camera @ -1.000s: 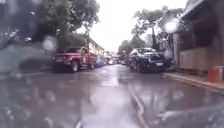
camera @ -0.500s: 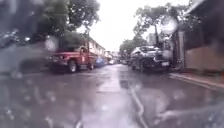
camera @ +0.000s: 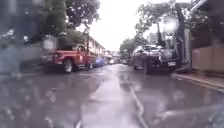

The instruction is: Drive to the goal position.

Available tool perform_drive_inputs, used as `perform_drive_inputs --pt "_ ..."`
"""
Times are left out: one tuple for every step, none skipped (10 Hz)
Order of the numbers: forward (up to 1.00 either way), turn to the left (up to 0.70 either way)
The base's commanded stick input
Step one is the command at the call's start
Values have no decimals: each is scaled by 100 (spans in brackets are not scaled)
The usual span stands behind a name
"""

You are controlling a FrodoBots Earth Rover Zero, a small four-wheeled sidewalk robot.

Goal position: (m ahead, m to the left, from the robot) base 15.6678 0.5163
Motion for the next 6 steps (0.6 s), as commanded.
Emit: perform_drive_inputs --pt "100 0" --pt "100 0" --pt "100 0" --pt "100 0" --pt "100 0" --pt "100 0"
